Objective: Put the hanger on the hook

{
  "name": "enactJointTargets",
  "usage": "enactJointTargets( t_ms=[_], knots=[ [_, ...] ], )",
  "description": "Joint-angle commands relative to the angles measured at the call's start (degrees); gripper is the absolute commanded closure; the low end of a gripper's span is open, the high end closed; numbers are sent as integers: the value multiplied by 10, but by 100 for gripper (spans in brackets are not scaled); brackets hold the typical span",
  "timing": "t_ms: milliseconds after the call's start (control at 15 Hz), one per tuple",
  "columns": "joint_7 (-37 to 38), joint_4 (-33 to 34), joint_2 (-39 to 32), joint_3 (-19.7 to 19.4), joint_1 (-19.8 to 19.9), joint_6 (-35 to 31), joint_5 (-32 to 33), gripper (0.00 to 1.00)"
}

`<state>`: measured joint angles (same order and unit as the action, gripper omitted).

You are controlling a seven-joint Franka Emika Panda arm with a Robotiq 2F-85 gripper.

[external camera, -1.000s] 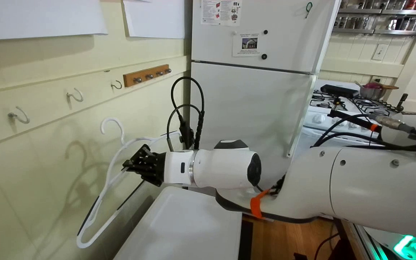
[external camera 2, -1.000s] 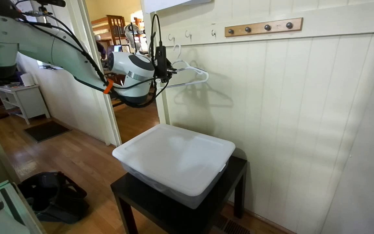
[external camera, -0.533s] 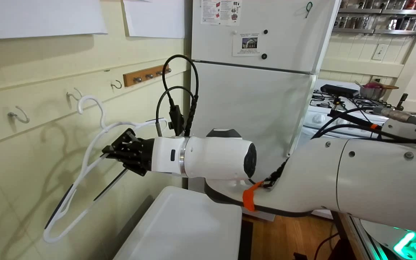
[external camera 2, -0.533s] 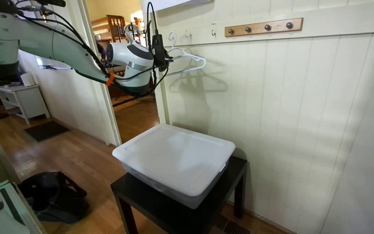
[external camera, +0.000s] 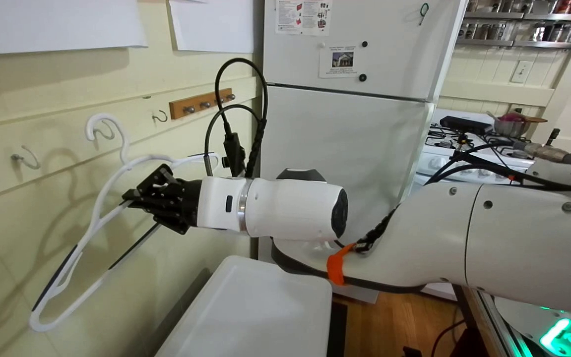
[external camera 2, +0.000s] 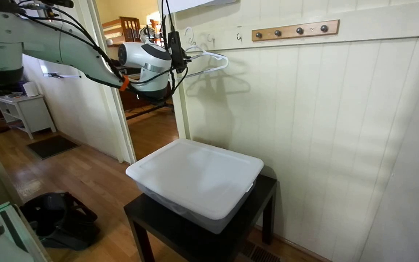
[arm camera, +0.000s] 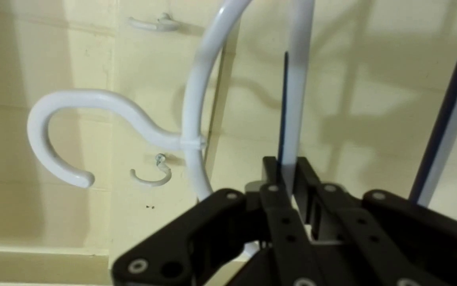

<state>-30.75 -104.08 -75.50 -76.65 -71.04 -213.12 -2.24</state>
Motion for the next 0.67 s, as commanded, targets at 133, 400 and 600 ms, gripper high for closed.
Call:
enactJointTargets(
  t_ms=[133,400,600],
  knots=[
    [3,0,0,-1,1,0,3,87],
    [-2,20,-4,-5,4,16,6,97],
    [-2,40,-2,-4,11,24,13,97]
  ],
)
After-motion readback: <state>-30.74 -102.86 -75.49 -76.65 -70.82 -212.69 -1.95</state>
